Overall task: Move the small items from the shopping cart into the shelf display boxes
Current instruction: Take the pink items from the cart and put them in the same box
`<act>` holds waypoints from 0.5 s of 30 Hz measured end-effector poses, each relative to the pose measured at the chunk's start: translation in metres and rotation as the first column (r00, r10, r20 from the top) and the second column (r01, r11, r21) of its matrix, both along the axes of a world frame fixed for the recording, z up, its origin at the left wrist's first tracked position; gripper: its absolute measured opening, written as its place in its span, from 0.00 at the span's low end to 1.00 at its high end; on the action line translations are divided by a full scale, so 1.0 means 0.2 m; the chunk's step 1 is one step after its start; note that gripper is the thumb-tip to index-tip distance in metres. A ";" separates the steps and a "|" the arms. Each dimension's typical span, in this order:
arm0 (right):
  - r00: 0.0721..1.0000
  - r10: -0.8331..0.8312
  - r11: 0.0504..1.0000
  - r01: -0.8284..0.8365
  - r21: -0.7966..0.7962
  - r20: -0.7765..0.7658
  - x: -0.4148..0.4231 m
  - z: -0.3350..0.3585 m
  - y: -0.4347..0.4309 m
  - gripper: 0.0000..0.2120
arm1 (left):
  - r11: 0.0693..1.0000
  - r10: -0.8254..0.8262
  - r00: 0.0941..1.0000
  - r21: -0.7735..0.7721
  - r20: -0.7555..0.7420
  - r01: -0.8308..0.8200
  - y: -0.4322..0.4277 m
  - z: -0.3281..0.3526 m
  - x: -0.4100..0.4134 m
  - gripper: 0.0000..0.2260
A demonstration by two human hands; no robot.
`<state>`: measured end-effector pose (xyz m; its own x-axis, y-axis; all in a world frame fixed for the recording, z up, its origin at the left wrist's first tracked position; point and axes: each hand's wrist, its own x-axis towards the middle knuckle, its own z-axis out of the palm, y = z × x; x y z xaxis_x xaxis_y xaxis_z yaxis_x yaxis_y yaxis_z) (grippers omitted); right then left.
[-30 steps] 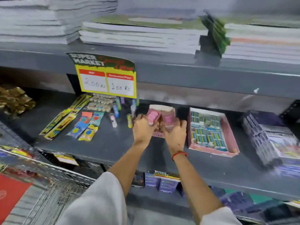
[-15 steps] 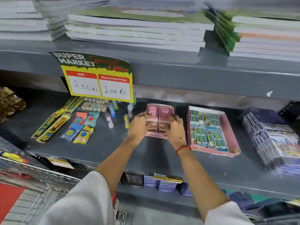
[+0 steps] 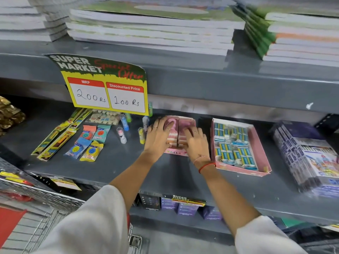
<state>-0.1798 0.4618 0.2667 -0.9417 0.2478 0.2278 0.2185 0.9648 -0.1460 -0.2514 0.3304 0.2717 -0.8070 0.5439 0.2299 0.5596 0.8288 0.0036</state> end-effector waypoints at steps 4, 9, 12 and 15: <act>0.998 0.048 0.998 -0.050 0.043 0.043 -0.04 -0.01 0.00 0.34 | 0.998 -0.027 0.999 -0.063 -0.036 0.025 0.01 -0.04 -0.01 0.31; 0.996 0.054 0.998 -0.055 0.023 0.068 -0.04 -0.03 -0.01 0.34 | 0.992 -0.068 0.997 -0.105 -0.034 0.064 0.00 -0.05 -0.01 0.31; 0.997 0.057 0.998 -0.058 0.012 0.048 -0.03 0.00 -0.03 0.31 | 0.993 -0.067 0.998 -0.096 0.014 0.068 -0.02 0.01 0.01 0.31; 0.996 0.085 0.995 -0.087 -0.048 -0.030 0.01 0.04 -0.11 0.29 | 0.992 -0.051 0.999 0.111 -0.002 0.051 -0.12 0.06 0.11 0.28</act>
